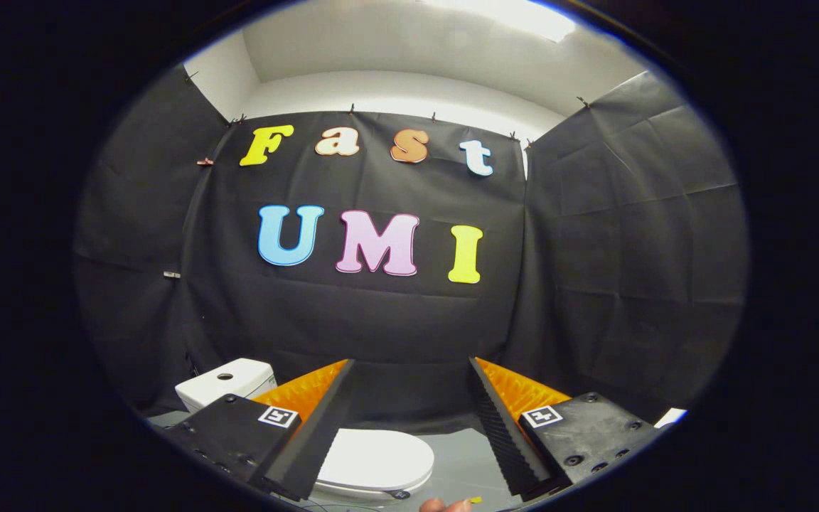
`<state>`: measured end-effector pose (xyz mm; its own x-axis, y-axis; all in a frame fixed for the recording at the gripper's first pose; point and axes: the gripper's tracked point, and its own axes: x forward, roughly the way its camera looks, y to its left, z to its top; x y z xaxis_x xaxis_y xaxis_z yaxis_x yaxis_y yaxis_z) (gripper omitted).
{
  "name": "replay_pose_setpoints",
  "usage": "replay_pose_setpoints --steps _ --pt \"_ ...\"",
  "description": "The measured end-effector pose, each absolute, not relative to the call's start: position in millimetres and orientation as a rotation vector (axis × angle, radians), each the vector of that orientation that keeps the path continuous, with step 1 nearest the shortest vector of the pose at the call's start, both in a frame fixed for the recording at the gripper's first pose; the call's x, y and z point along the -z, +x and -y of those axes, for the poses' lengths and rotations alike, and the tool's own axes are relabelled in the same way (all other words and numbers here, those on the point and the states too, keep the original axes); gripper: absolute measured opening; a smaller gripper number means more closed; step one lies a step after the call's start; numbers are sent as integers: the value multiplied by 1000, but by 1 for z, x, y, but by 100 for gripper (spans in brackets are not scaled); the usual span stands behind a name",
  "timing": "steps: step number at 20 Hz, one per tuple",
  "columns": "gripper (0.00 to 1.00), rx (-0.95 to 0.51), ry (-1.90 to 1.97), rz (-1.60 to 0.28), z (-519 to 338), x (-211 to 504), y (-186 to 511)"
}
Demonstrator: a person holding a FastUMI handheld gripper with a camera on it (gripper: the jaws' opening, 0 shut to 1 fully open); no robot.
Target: Open the toilet lid.
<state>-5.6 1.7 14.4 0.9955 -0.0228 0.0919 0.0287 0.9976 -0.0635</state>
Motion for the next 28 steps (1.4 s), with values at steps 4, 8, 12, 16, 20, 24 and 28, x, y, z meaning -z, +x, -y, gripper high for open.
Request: replay_pose_setpoints --steps 4,8,12,16,20,24,28 --pt "98 20 -67 126 -4 -18 -4" --pt "98 11 -62 119 -6 -11 0" --pt "98 3 -63 130 -8 -1 7" --pt "98 -9 -67 127 -10 33 21" --pt "98 -15 -40 110 -6 80 40" --pt "98 -45 -25 109 -3 128 51" --pt "98 -92 63 46 0 190 60"
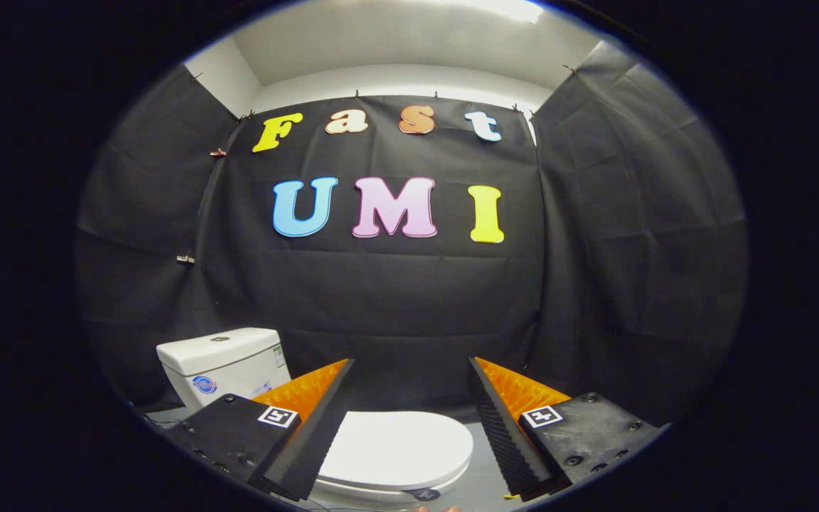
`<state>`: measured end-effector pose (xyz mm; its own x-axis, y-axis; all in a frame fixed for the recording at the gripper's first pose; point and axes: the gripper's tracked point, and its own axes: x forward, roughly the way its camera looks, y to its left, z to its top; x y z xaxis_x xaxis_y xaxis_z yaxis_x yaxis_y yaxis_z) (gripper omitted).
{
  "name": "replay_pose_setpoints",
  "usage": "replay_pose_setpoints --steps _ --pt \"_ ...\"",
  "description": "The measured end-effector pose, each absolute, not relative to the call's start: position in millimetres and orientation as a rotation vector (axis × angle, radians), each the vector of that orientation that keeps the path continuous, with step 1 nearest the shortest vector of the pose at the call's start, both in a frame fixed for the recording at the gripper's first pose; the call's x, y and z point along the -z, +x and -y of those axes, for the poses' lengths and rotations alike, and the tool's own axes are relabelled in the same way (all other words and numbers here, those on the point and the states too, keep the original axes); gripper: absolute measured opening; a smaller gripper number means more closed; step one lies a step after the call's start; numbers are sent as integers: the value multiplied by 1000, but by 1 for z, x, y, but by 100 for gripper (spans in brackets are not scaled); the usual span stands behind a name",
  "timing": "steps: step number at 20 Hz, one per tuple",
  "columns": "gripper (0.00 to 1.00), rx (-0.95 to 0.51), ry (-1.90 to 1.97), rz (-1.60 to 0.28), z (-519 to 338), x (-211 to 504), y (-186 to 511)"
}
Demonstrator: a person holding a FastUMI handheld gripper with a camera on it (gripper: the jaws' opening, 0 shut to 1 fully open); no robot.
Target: Open the toilet lid.
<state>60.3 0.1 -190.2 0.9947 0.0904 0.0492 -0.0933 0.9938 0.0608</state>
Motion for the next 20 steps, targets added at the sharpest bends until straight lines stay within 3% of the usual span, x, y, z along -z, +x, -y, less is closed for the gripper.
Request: replay_pose_setpoints --steps 20 --pt "98 -111 718 -632 46 472 63"
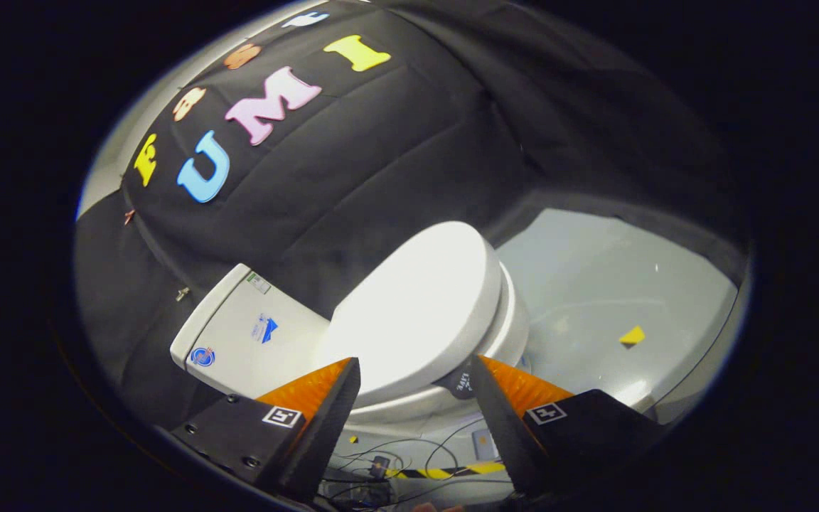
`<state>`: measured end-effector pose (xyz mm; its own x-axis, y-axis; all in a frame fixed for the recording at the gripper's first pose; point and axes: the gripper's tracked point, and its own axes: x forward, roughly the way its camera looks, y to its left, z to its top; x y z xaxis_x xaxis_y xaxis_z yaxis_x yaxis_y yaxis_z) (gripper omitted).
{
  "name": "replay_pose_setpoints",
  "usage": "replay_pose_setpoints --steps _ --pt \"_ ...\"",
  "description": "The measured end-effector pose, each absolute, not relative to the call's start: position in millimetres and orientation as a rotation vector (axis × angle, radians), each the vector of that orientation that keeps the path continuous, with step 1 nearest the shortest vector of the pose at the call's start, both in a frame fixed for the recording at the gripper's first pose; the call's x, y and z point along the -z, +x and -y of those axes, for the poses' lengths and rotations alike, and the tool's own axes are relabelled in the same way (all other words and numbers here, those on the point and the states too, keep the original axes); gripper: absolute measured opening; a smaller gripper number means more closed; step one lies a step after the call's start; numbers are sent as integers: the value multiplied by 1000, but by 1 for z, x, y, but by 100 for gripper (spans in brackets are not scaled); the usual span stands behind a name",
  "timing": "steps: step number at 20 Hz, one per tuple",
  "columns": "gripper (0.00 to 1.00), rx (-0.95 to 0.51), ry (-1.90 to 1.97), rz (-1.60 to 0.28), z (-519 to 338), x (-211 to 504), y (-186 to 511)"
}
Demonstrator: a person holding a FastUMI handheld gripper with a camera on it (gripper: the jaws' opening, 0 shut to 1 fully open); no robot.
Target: Open the toilet lid.
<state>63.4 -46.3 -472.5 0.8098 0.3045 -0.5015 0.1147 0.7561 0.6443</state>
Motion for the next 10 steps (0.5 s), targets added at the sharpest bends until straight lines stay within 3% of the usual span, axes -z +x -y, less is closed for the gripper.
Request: replay_pose_setpoints --steps 7,10 --pt "98 -117 888 -839 57 543 71" --pt "93 -146 949 -907 51 560 76"
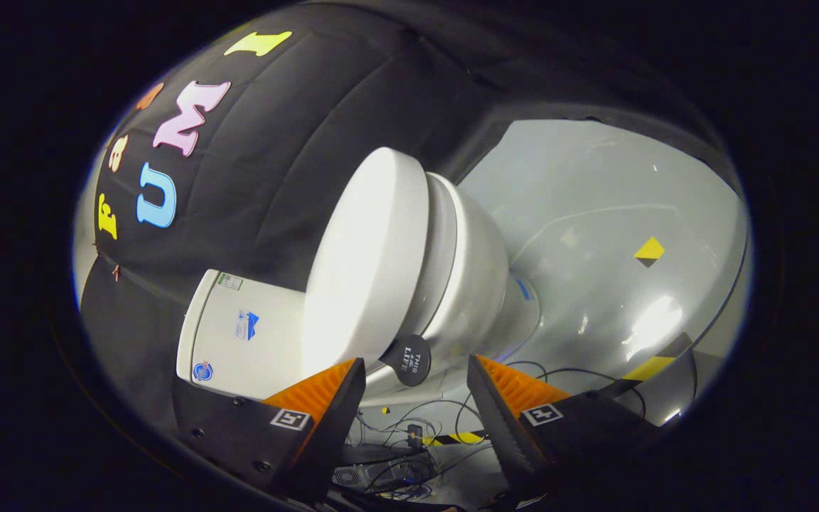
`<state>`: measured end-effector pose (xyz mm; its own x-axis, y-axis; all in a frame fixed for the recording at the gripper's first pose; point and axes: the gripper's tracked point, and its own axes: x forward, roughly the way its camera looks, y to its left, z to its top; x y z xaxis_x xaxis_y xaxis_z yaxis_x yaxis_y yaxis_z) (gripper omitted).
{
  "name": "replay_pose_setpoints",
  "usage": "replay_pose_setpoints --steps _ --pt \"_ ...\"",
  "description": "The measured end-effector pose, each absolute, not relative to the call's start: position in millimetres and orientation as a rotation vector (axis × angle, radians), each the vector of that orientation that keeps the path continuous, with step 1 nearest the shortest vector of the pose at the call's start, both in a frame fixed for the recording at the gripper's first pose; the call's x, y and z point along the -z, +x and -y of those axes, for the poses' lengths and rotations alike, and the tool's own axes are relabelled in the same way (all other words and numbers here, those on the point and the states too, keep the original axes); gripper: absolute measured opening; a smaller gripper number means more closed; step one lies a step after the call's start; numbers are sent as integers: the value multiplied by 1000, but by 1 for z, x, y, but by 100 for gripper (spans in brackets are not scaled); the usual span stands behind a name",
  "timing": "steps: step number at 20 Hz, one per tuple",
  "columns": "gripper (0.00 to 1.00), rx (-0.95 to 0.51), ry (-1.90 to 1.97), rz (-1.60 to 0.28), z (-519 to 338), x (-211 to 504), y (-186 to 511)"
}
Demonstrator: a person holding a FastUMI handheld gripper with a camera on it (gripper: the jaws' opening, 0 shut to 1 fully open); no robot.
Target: Open the toilet lid.
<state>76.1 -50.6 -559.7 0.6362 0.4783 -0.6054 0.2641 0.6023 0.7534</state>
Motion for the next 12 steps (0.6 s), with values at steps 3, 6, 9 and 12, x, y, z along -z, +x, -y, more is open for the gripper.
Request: replay_pose_setpoints --steps 3,6,9,12 --pt "78 -141 991 -919 50 567 87" --pt "46 -160 1064 -927 32 570 97" --pt "34 -143 1102 -925 43 556 88" --pt "10 -158 1150 -914 27 562 103"
